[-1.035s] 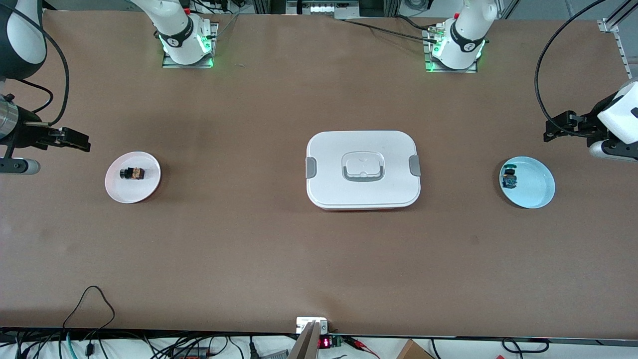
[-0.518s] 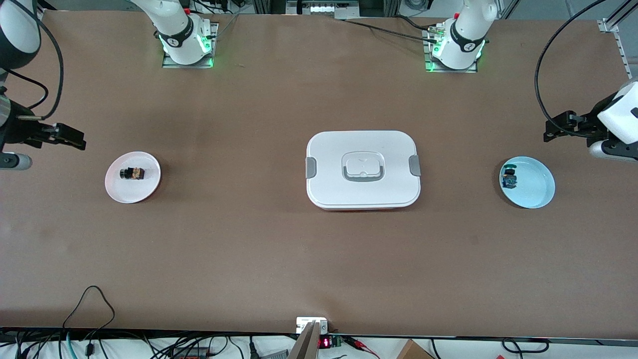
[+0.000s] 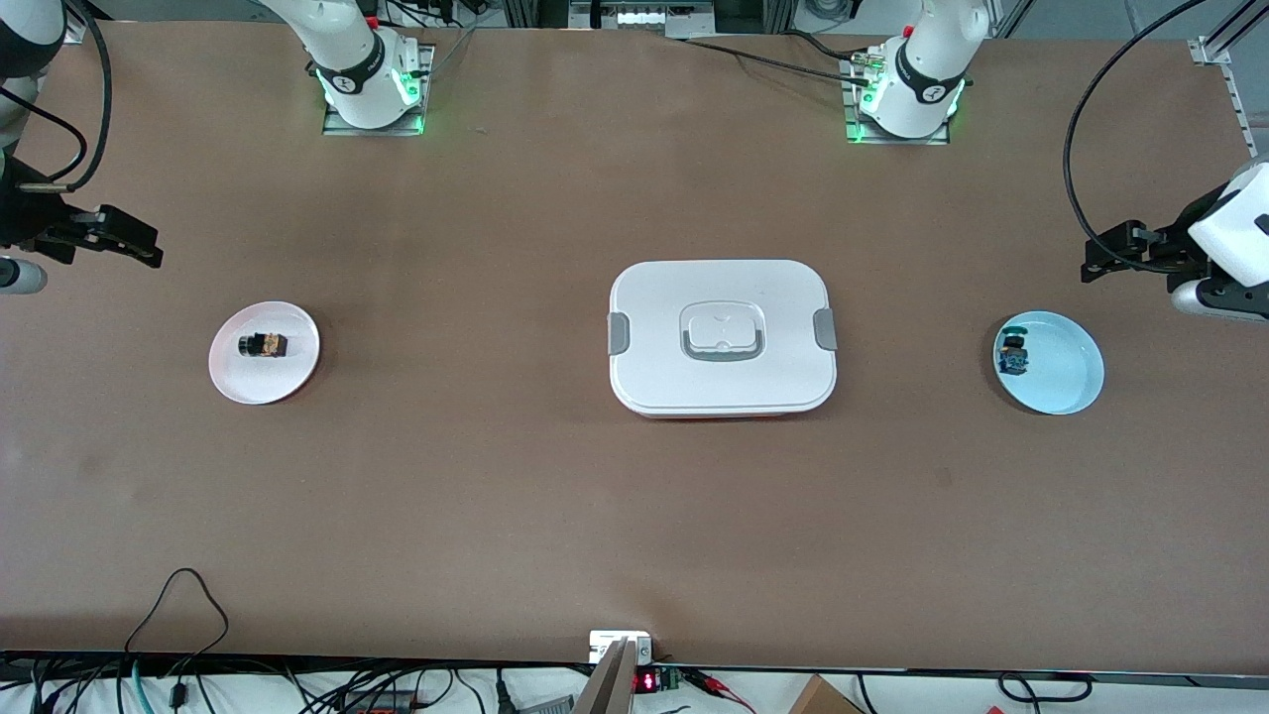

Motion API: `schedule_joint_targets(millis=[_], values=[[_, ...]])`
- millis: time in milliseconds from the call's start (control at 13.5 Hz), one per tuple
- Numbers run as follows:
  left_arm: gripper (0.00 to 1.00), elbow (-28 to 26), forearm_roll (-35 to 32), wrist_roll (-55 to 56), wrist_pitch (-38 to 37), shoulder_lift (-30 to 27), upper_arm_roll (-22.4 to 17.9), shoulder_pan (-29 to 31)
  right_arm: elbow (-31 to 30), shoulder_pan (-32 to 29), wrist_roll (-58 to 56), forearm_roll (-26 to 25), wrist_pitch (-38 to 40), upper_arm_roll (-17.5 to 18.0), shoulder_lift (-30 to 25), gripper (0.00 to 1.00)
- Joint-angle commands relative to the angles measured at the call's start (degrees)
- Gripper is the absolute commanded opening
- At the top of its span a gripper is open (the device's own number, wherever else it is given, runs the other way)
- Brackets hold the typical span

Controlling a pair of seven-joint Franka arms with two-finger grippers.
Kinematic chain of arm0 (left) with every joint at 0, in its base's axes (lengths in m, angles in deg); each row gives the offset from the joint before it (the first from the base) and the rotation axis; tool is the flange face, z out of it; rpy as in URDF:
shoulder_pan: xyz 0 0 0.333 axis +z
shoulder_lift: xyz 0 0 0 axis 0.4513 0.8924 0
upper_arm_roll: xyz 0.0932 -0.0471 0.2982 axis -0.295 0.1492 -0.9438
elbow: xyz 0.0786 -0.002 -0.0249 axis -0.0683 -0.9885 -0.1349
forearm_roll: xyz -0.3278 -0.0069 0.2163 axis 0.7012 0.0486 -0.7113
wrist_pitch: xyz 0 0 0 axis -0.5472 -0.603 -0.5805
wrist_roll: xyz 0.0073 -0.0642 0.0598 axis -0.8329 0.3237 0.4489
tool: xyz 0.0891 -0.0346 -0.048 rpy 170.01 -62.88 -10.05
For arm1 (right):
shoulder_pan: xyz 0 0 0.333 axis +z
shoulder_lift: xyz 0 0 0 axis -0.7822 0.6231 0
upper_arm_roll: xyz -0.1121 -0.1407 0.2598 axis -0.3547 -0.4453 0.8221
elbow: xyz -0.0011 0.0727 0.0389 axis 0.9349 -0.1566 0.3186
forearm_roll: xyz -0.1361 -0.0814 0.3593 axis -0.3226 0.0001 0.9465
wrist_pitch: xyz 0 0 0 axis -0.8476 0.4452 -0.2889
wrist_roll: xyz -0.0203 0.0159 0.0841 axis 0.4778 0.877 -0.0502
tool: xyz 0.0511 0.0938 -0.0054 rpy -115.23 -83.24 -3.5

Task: Transfer orange switch to right arm and place

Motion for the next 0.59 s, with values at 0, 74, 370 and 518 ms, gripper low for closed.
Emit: schedule_joint_targets(millis=[0, 74, 370, 518], values=[[1.00, 2.01, 0.72, 0.52, -1.29, 1.01, 0.11, 0.18, -1.10, 0.24, 0.54, 0.13, -0.88, 0.08, -1.21, 1.00], [1.00, 2.01, 0.72, 0.61, -1.29, 1.01, 0.11, 0.18, -0.84, 0.33, 0.36, 0.04, -0.79, 0.08, -1.04, 1.00], [1.00, 2.01, 0.80, 0.61, -1.29, 1.01, 0.11, 0.09, -0.84, 0.33, 0.27, 0.13, -0.61, 0.08, -1.03, 1.00], [1.00, 2.10, 0.89, 0.61, -1.29, 1.01, 0.02, 0.53, -0.66, 0.42, 0.36, 0.13, -0.70, 0.17, -1.03, 1.00]])
